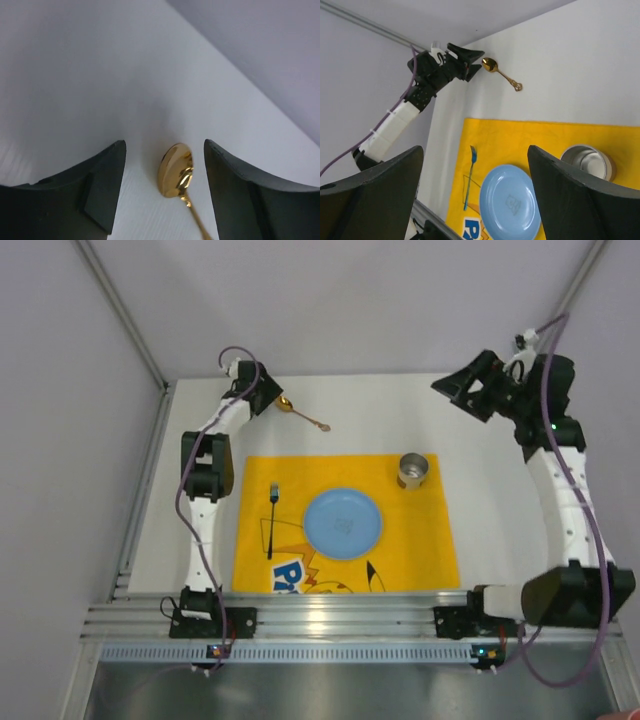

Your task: Set the dinner table for one person

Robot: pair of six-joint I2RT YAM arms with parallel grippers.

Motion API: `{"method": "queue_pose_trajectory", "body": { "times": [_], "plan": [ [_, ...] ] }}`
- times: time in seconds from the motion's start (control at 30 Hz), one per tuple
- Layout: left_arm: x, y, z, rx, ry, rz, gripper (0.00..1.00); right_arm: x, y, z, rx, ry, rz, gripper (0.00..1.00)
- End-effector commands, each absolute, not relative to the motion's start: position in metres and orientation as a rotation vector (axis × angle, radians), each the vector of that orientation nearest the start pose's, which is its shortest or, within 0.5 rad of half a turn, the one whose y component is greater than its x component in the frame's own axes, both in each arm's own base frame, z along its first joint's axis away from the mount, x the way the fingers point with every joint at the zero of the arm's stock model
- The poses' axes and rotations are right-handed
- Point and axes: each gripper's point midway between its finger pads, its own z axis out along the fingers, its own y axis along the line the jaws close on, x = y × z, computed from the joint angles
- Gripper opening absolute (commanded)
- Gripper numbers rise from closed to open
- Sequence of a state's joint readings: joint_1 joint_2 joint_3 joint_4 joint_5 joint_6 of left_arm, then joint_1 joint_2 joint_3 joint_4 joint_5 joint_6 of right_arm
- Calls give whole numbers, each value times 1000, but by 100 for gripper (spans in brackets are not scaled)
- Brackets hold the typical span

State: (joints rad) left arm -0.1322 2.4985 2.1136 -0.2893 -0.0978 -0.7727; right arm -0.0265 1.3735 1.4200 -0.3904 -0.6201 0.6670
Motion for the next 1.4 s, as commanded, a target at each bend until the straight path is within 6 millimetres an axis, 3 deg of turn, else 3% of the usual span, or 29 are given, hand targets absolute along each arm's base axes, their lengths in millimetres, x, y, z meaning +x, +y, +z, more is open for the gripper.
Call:
{"method": "queue_pose_trajectory", "body": {
  "times": [0.0,0.07,0.1,0.13,0.17,0.2,0.3,0.33,0.4,0.43,0.53,0.57,0.67,0.8,0.93,1.0,1.03,1.13,1.27,1.33,1.37],
  "plan": [
    [702,-105,101,-866,1866,-777,69,343,99,328,295,2039,958,86],
    [714,-109,97,-887,1810,-894,68,326,90,328,317,2033,906,86],
    [716,-112,77,-897,1832,-908,67,319,88,323,327,2051,884,87],
    [721,-116,84,-883,1830,-931,66,317,85,321,336,2057,866,87],
    [722,-120,78,-890,1839,-960,65,314,80,318,357,2060,835,87],
    [717,-131,62,-876,1883,-1018,60,312,78,314,366,2075,823,87],
    [703,-151,50,-835,1958,-1100,52,310,72,310,382,2098,785,87],
    [693,-156,34,-844,2007,-1094,52,310,70,311,385,2101,773,87],
    [679,-173,38,-814,2042,-1112,50,310,66,310,389,2109,744,86],
    [666,-180,21,-834,2090,-1113,49,310,65,310,390,2110,740,87],
    [648,-224,31,-728,2145,-1205,47,311,64,304,398,2124,743,87],
    [640,-248,35,-669,2168,-1229,47,313,65,302,398,2131,745,87],
    [624,-284,45,-565,2211,-1274,47,320,66,300,389,2145,759,86],
    [617,-307,63,-494,2199,-1351,48,332,69,302,323,2147,771,87],
    [616,-319,85,-456,2164,-1427,52,352,89,295,190,2200,791,87],
    [613,-335,92,-438,2156,-1462,52,369,97,279,142,2252,779,86],
    [609,-345,93,-440,2163,-1482,52,379,117,274,82,2278,784,86],
    [603,-362,86,-471,2181,-1502,52,404,141,271,19,2297,803,85],
    [591,-374,81,-447,2221,-1482,49,418,155,268,7,2311,844,84],
    [581,-372,65,-447,2288,-1409,47,420,152,262,4,2322,820,84],
    [580,-369,76,-439,2280,-1379,47,420,149,257,-7,2333,795,84]
  ]
}}
